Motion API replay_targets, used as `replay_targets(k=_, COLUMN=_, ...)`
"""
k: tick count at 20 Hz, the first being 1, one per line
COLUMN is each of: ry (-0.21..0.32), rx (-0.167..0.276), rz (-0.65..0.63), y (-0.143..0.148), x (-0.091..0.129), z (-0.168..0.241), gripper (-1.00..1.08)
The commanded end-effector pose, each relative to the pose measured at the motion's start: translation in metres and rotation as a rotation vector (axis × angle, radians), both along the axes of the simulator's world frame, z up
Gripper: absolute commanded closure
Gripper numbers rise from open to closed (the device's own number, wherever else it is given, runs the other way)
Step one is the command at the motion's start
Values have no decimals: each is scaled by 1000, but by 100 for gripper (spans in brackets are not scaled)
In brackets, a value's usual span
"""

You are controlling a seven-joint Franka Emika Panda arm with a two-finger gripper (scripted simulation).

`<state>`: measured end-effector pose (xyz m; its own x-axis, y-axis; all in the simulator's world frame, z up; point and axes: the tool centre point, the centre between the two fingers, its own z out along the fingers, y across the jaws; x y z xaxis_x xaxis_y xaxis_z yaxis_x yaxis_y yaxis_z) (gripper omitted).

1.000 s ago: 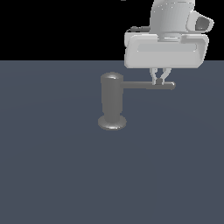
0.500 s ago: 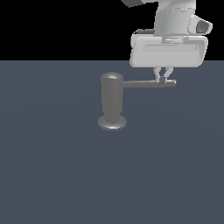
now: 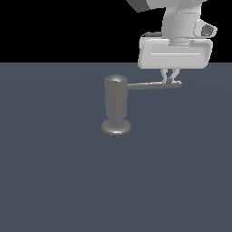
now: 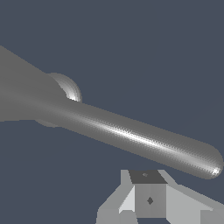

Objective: Turn on the faucet by rotating a designated handle.

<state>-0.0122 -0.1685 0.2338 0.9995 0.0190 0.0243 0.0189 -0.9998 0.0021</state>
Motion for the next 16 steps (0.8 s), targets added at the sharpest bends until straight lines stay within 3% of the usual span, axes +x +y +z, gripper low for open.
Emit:
replay_targets(k=1, ry=16, rx=0, rz=-15, y=-13, x=2, z=-10, gripper=108)
replay_targets(k=15, ry=23, rx=2, rz=-24, y=-41, x=30, z=-13, gripper=108)
replay_targets(k=16, ry=0, rx=7, rz=19, y=-13, x=40, z=0, gripper=108)
